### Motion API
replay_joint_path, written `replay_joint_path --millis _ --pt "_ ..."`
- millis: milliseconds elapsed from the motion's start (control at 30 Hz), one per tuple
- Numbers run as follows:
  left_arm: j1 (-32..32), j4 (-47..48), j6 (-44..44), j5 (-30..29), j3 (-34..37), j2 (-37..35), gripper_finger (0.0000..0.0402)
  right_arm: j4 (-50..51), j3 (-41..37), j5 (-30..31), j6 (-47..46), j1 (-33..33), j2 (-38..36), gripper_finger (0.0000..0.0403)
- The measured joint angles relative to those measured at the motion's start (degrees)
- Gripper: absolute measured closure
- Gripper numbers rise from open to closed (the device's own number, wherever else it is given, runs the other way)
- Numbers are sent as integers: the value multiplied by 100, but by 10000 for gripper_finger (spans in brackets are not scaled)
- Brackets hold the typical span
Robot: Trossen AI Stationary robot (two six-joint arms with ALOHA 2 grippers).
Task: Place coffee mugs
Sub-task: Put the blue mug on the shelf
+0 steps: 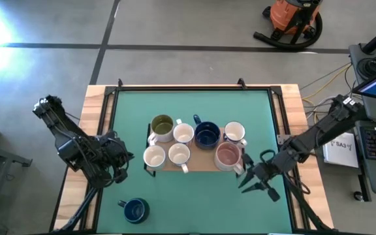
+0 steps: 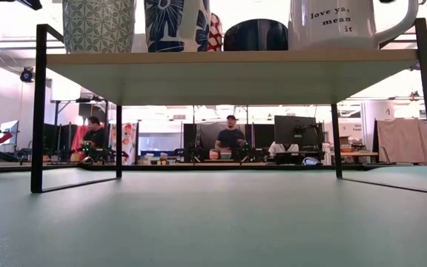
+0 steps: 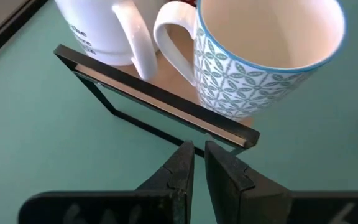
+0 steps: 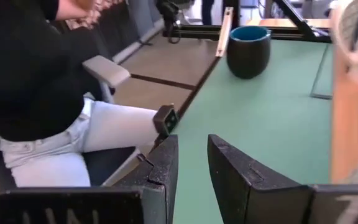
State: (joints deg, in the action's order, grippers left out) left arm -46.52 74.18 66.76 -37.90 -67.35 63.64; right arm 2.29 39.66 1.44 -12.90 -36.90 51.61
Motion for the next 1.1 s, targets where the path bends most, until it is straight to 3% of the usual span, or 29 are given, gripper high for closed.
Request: replay_joint_path --millis 267,833,1100 --pt "-27 -320 -2 9 0 0 379 -1877 -1157 -40 -160 -492 -74 323" --pt "-60 -1313 -357 23 0 2 379 -3437 -2377 -37 -161 -1459 -87 330" --pt "-82 -2059 190 1067 6 237 379 -4466 -3069 19 -143 -1493 -87 335"
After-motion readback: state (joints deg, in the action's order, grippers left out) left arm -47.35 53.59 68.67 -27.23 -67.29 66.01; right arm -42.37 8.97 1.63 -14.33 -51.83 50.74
